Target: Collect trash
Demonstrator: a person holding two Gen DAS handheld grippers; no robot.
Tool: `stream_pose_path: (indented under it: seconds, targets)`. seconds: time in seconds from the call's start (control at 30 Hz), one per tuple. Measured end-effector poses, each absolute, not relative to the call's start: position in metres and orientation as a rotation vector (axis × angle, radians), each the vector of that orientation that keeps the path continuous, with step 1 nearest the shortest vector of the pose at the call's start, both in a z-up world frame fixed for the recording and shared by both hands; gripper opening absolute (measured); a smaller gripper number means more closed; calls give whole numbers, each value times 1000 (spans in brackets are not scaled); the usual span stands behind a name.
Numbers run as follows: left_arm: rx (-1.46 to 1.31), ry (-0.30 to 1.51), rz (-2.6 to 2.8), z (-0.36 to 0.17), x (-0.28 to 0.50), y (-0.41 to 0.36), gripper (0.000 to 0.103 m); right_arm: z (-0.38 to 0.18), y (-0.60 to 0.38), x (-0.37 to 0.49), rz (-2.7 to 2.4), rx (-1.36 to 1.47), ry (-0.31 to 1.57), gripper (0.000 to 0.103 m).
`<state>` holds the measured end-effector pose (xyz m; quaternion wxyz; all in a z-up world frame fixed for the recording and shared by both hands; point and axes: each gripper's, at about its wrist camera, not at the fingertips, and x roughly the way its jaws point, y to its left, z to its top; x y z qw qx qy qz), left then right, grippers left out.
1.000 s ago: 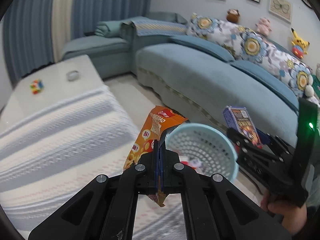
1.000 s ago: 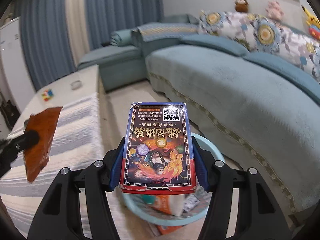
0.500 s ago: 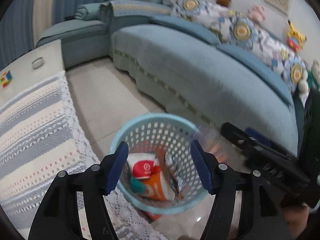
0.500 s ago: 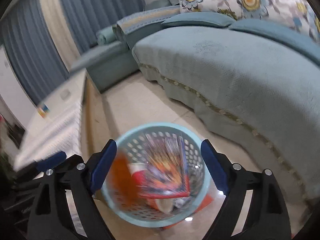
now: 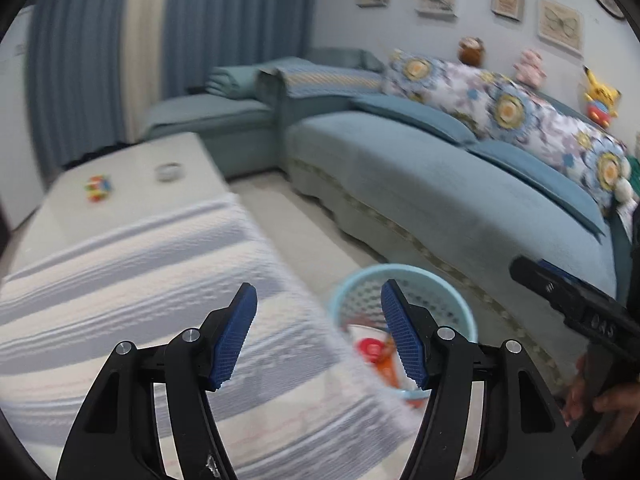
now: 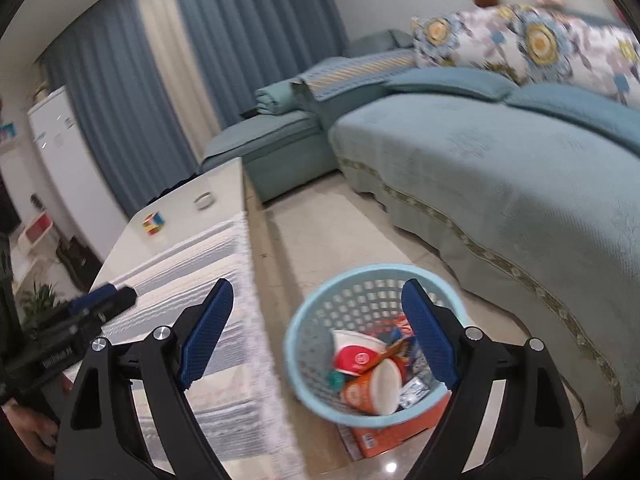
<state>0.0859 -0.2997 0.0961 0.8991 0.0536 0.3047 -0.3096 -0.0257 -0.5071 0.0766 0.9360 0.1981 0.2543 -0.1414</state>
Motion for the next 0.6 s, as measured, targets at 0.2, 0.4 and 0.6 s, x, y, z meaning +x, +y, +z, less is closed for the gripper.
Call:
stream_pose_path:
  seconds: [0.2, 0.4, 0.6]
  targets:
    - [83, 571, -458, 131, 74, -196, 69, 103, -410, -14, -176, 333, 489, 87]
    - [156, 486, -225, 142, 51, -97, 96, 104, -314, 3, -54, 263, 472, 93]
    - [122, 533, -103, 127, 44, -16, 96, 70, -253, 23, 0, 276, 547, 95]
